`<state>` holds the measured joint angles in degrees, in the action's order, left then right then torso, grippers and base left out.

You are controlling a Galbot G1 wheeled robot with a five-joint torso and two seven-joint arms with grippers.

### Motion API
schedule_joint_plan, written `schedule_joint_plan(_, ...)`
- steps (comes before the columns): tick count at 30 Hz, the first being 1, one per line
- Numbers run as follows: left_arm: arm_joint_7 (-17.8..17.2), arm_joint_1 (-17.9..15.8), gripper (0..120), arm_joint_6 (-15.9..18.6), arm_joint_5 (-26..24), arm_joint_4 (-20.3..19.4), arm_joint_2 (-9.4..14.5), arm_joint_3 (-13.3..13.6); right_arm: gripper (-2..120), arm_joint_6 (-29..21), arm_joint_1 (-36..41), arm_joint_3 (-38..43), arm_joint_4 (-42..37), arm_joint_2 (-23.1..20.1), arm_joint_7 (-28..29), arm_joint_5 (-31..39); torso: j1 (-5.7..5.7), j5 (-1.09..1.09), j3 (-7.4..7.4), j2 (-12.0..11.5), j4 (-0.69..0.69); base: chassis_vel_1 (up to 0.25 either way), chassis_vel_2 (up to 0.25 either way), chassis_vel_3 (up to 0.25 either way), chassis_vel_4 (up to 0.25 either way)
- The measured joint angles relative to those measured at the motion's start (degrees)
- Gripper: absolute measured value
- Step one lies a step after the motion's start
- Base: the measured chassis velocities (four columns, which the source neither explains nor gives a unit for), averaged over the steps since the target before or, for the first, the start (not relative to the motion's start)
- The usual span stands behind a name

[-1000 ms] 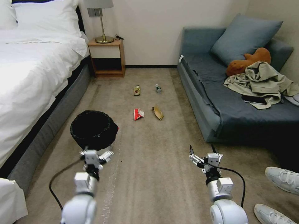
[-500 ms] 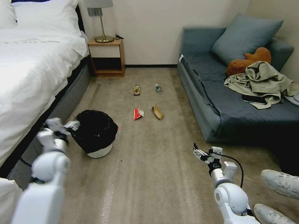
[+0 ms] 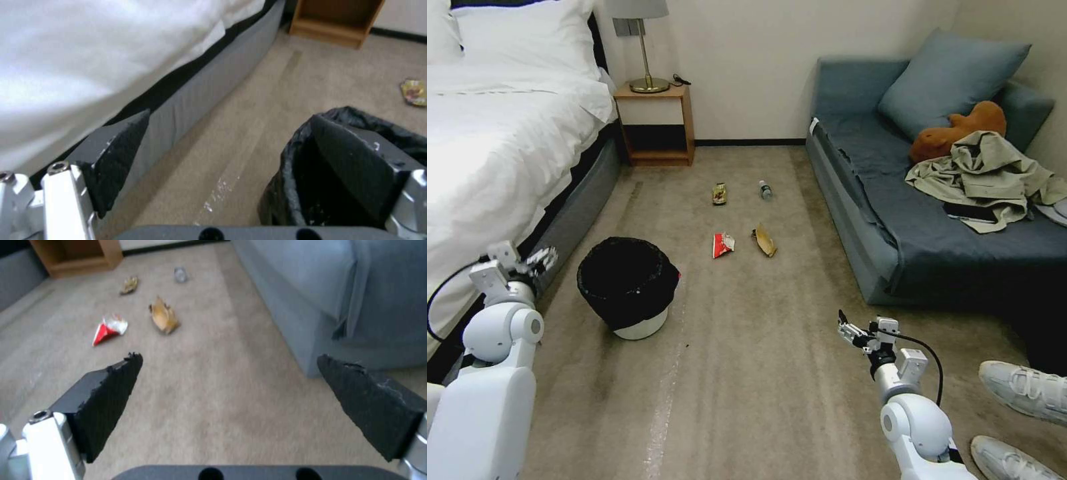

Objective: Pick up the trash bin, then pick up the garbage on the floor and place it into the trash bin.

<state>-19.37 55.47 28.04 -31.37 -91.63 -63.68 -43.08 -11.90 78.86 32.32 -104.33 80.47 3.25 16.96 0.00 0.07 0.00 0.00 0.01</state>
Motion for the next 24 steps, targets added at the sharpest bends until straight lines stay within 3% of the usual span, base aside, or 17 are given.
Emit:
schedule_joint_plan(3,0.02,-1.29,97,0.67,-0.35,2.46,0.33,1.08,100,0.46,0.13,0.21,0.27,0.2,-0.04,-0.54,0.0,-0.15,0.0,0.0,-0.01,0.0,0.0,0.0,0.0)
schedule_joint_plan(6,0.34,-2.57,97,0.67,0.02,4.15,0.73,2.17,100,0.82,0.28,0.25,0.68,0.44,-0.12,-0.89,0.0,-0.04,0.0,0.0,-0.01,0.0,0.0,0.0,0.0)
schedule_joint_plan(19,1.72,-7.09,94,0.11,2.4,9.82,0.3,6.67,100,1.69,0.32,1.08,1.87,1.15,-0.32,-1.38,0.0,-0.07,0.0,0.0,-0.01,0.0,0.0,0.0,0.0)
schedule_joint_plan(24,2.43,-10.59,94,-1.61,4.34,16.57,-0.96,9.1,100,2.22,0.22,1.59,3.25,1.54,-0.41,-2.06,0.0,-0.07,0.0,0.0,-0.01,0.0,0.0,0.0,0.0)
